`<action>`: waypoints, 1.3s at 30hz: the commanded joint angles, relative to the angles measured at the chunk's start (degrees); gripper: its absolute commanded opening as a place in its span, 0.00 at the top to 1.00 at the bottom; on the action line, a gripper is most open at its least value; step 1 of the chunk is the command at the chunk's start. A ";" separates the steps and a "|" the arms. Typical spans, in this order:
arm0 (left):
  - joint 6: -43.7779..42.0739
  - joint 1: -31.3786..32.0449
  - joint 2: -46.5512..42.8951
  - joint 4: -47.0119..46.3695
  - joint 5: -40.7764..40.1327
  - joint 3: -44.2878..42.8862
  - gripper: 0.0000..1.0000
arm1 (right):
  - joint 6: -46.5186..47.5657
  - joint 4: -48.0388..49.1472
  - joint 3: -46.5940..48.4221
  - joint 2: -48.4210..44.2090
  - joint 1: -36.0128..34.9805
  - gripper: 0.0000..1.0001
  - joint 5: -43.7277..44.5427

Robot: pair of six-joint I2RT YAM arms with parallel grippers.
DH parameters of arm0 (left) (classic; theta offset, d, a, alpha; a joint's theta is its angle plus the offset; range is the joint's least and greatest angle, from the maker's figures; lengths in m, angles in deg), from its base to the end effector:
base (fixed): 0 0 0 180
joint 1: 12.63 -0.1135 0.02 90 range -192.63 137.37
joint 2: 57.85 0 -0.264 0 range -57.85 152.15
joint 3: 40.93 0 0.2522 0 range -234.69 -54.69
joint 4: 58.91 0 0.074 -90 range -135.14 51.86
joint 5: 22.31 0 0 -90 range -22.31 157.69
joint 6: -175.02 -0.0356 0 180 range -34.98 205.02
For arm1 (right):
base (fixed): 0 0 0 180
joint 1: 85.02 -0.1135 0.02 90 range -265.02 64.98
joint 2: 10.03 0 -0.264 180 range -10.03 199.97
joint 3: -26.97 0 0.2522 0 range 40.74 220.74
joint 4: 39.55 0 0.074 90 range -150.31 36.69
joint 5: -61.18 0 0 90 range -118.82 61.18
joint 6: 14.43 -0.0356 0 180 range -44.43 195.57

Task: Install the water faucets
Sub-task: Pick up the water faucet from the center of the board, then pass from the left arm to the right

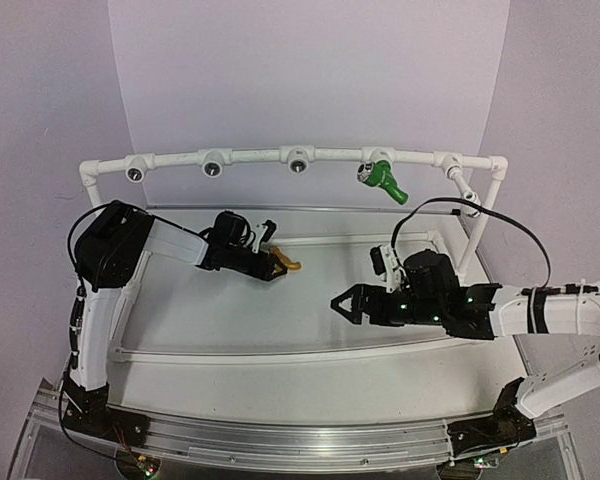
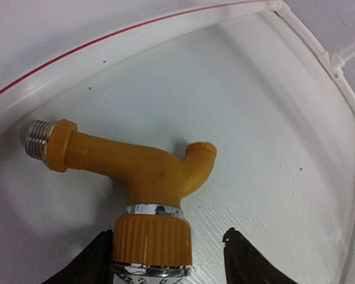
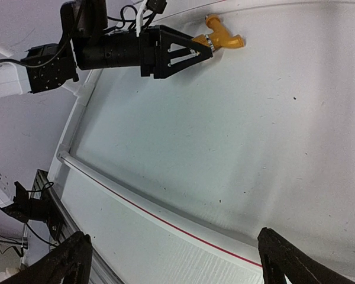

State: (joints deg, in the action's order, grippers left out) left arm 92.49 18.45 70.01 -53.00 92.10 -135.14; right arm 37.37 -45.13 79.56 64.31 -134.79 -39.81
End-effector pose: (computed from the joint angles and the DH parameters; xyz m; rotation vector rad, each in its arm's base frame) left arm 0.3984 -0.2573 0.1144 0.7038 2.2156 -0.8318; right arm 0.1755 0.2180 0.2242 -0.3562 2.2148 1.1019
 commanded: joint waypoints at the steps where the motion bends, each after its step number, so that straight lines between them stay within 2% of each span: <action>1: -1.37 0.05 0.28 0.82 1.39 -2.03 0.48 | 0.90 0.43 -0.51 -2.63 0.35 0.02 1.04; 8: -0.55 1.01 -2.27 0.81 0.54 -0.15 0.79 | 4.27 1.04 -0.69 -4.31 0.28 0.02 -2.59; 15: 2.04 2.99 -9.24 -1.26 -0.44 6.77 0.97 | 2.67 1.05 1.42 -3.66 -1.58 0.02 -2.92; 19: 4.73 5.81 -18.04 -5.77 -2.59 15.08 0.99 | -1.70 1.80 2.71 -2.73 -3.74 0.02 -1.16; 25: 9.14 13.10 -34.70 -14.15 -8.98 28.11 1.00 | -16.29 7.35 3.27 -2.25 -5.19 0.02 2.53; 29: 9.45 20.29 -43.34 -16.54 -15.98 32.13 1.00 | -24.68 16.74 0.64 -1.92 -6.07 0.04 4.65; 31: 8.98 24.22 -46.21 -17.36 -19.43 33.80 1.00 | -23.88 22.93 -0.06 -1.76 -7.36 0.04 6.36; 34: 8.53 29.13 -50.10 -18.56 -24.19 35.73 1.00 | -21.31 25.15 1.06 -1.18 -9.82 0.06 8.98; 39: 8.04 35.05 -52.72 -20.46 -30.93 37.43 1.00 | -21.43 33.48 0.05 1.00 -12.26 0.17 10.98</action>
State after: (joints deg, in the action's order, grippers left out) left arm 101.27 50.39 19.64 -68.67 69.81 -98.81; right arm 16.68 -22.55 79.72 63.29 -145.37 -32.68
